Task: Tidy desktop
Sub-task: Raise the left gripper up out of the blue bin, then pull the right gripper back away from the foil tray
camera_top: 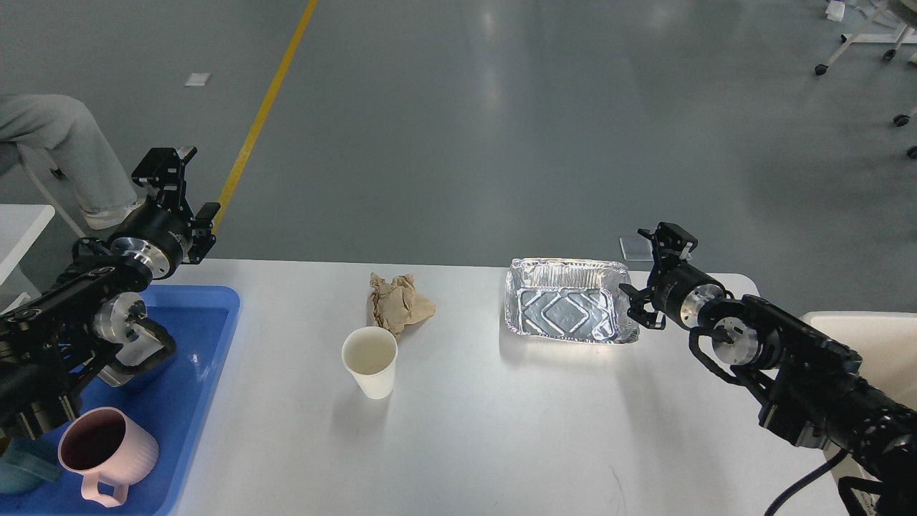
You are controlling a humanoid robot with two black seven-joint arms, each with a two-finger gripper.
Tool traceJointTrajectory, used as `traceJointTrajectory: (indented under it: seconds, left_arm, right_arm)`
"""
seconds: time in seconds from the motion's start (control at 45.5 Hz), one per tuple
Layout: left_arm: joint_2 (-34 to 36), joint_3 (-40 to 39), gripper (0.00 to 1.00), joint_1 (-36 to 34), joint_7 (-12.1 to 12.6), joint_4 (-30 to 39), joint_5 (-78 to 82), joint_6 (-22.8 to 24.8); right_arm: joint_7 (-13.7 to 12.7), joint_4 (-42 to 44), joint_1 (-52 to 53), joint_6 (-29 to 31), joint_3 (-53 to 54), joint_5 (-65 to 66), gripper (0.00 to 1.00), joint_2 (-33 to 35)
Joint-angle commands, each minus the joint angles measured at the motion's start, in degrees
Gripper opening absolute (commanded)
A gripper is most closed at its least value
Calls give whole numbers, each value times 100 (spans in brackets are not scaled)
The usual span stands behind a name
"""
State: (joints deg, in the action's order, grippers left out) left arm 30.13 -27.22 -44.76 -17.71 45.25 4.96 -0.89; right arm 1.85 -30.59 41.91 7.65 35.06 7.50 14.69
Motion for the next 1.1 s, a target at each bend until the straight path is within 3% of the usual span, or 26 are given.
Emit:
traceJointTrajectory:
  seconds: [0.0, 0.132, 0.286, 0.55, 0.814, 0.968, 1.078]
  left_arm:
    - [-358, -170, 97, 46, 5, -121, -784, 264]
    - [-894, -240, 97, 81, 5, -551, -1655, 791]
    - [-1422, -934, 98, 169, 66, -825, -1990, 1284]
    - [-1668, -1338, 98, 292, 347, -833, -2008, 1328]
    - [-1694, -1506, 98, 433, 374, -789, -2008, 1328]
    - [-1668, -1594, 98, 468, 374, -781, -2008, 1328]
    - [-1633, -1603, 98, 468, 374, -772, -2008, 1337]
  right_arm:
    - [0, 18, 1, 0, -8, 6, 100, 8]
    - [0, 9, 1, 9, 1, -3, 100, 43]
    - [9, 9, 10, 17, 1, 5, 100, 52]
    - [53, 18, 27, -27, 53, -12, 100, 113]
    - [105, 53, 230, -18, 71, -12, 100, 175]
    - [202, -385, 230, 131, 9, 180, 100, 482]
    - [404, -948, 177, 202, -8, 1312, 100, 860]
